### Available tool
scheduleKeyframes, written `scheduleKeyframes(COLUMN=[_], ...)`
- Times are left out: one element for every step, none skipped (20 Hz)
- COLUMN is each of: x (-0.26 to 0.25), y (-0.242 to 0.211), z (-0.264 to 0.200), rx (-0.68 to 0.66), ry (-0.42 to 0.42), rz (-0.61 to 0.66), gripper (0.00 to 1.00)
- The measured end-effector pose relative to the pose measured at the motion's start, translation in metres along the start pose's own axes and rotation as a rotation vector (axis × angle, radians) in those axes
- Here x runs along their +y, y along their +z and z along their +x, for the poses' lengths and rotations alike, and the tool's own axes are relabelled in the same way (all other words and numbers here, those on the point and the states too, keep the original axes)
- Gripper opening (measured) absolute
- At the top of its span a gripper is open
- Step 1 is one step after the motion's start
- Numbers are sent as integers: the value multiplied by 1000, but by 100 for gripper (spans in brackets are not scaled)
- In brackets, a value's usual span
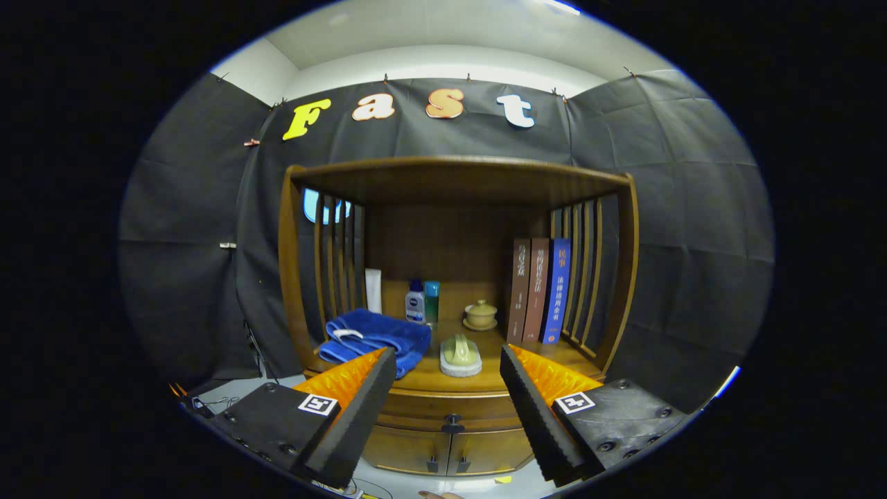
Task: Pull open the drawer, take out the items inside it, and place them on the countertop above the cabinet.
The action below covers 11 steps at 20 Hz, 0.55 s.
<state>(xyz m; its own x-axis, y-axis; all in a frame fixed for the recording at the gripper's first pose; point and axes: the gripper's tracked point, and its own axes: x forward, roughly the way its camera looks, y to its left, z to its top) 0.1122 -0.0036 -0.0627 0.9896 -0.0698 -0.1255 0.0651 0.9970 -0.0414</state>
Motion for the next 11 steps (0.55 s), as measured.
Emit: scheduleKeyframes(x=[2, 6, 9, 10, 10, 10, 11, 10, 13, 13, 12], y=[9, 14, 16, 17, 19, 22, 24, 28, 32, 35, 39], z=[-8, -15, -23, -31, -37, -44, -49, -53, -56, -59, -62], rx=[-5, -7, 0, 5, 7, 2, -2, -8, -14, -18, -24], ry=[1, 13, 19, 16, 13, 12, 11, 6, 12, 14, 11], rz=[-1, 0, -1, -5, -9, -14, -20, -27, -29, -29, -28], gripper=[98, 98, 99, 99, 99, 99, 99, 99, 99, 99, 99])
